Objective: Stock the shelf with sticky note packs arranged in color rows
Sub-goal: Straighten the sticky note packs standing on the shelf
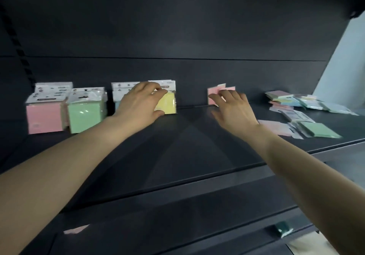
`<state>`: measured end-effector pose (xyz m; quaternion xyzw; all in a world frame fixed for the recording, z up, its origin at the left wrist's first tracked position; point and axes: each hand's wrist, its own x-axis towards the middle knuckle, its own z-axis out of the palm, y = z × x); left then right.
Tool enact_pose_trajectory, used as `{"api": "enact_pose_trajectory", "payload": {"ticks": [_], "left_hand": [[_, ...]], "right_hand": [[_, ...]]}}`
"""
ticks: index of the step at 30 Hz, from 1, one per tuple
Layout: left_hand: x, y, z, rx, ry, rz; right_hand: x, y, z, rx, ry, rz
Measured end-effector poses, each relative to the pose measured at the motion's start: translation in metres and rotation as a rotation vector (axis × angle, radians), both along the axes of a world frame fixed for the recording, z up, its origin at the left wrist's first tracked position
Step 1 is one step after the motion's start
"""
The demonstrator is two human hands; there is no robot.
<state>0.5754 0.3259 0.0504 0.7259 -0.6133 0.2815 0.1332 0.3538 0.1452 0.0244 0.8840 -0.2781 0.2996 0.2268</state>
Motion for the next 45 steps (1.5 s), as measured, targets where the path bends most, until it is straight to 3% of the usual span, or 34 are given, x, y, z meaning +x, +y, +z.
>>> {"api": "enact_pose_trajectory", "payload": {"ticks": [11, 21, 37, 41, 45], "left_hand": [[-0.103, -0.146, -0.016, 0.064, 0.079, -0.001], [-0.116, -0.243, -0.03, 0.144, 0.224, 0.156], [-0.076, -0.275, -0.03, 0.041, 0.208, 0.159], [-0.074, -0.27, -0.031, -0.006, 0.339, 0.1], [-0.081, -0.255, -0.022, -0.089, 0.433, 0.054]], "right_hand": [[-0.104, -0.138, 0.003, 0.084, 0.098, -0.02], [-0.068, -0.213, 0.008, 0.226, 0.21, 0.071], [-0.015, -0.233, 0.007, 0.284, 0.161, 0.158], [-0.03, -0.233, 0.007, 0.317, 0.175, 0.142], [-0.052, -0.235, 0.013, 0.517, 0.005, 0.135]]}}
